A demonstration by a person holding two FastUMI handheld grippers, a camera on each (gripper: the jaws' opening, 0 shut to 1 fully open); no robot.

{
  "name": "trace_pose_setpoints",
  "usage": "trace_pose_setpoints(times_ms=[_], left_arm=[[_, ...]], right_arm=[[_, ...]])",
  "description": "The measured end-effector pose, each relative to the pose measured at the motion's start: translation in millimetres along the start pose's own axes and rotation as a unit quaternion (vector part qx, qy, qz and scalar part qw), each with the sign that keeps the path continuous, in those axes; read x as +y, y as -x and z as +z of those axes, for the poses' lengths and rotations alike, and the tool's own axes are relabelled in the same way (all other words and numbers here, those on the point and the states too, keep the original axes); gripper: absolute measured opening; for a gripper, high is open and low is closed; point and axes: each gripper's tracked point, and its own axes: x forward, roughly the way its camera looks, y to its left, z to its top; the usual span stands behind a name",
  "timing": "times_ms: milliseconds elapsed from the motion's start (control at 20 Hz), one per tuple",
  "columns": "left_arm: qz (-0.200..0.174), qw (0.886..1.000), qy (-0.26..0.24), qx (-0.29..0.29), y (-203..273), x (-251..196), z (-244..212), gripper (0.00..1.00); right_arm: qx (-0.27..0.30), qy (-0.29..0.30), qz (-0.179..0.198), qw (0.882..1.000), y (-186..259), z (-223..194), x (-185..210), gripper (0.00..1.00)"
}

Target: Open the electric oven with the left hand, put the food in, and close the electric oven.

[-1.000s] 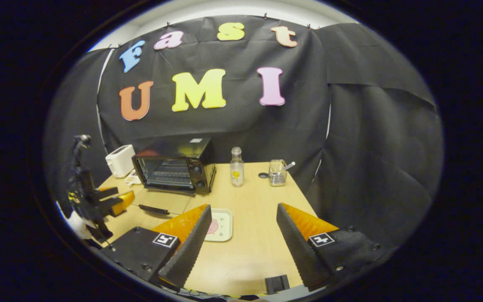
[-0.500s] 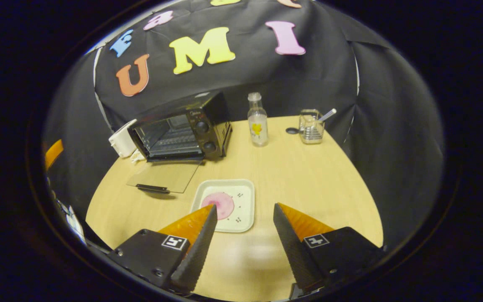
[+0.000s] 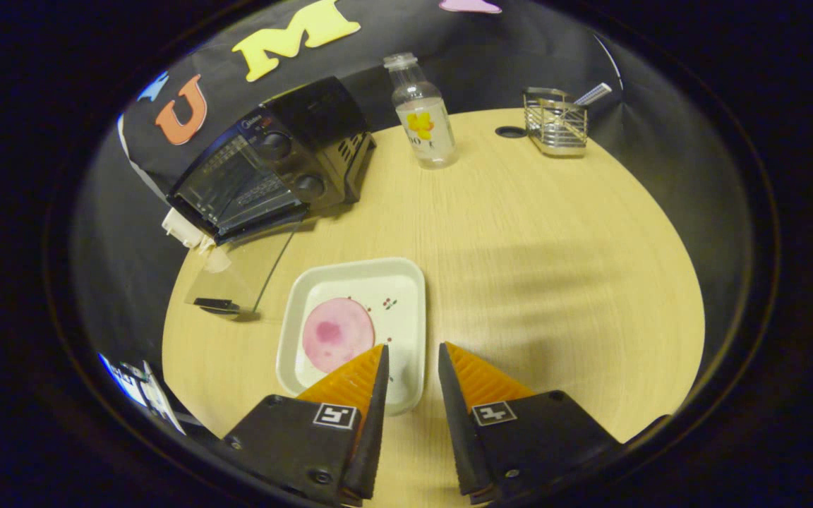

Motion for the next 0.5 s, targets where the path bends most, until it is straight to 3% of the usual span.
trace_pose_setpoints(times_ms=[250,400,450,500], left_arm=[[0.041,0.999,0.005,0.016,7.8,-6.8,0.3,0.96],[0.056,0.998,0.008,0.020,15.0,-16.1,-2.7,0.96],[0.061,0.998,0.009,0.023,18.2,-16.5,-4.2,0.96],[0.066,0.997,0.011,0.024,20.5,-17.1,-5.8,0.96]], right_arm=[[0.047,-0.007,0.011,0.999,-16.5,10.3,0.3,0.24],[0.092,0.003,-0.003,0.996,-19.2,13.7,-2.2,0.11],[0.106,0.017,0.000,0.994,-18.1,10.7,-2.8,0.01],[0.118,0.028,0.006,0.993,-17.3,11.1,-3.4,0.00]])
